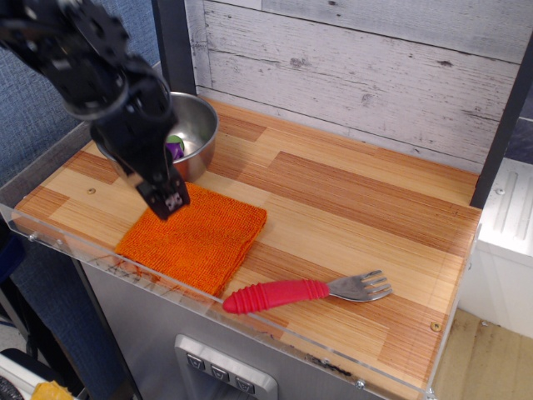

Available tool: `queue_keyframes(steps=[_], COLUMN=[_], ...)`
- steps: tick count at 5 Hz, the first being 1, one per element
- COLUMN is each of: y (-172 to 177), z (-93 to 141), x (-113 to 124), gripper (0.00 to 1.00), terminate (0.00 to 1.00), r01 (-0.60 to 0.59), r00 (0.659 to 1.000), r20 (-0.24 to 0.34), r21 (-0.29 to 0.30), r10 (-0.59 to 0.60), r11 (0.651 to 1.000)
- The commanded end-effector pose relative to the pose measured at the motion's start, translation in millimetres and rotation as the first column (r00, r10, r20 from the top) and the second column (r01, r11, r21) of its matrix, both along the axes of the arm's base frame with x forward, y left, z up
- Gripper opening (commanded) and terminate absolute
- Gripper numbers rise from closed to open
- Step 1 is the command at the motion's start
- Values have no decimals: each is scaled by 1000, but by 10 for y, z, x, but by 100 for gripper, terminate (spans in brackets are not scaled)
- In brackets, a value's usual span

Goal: Move the orange cloth straight down to the bottom of the table

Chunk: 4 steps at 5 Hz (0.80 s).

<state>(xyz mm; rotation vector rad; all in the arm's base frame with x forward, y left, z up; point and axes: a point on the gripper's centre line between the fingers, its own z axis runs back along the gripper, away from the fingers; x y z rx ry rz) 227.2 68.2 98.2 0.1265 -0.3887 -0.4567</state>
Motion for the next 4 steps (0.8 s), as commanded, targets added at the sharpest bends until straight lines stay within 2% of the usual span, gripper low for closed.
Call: queue_keyframes(steps=[1,3,4], y=[-1,-1,-1], z=[274,274,274], x=[-55,-55,-55], gripper=[100,100,100], terminate=[0,0,100], r01=[23,23,23], r00=[995,995,995], r20=[93,93,93], r21=[37,37,37], r10=[-27,-27,-27], r11=[999,999,999])
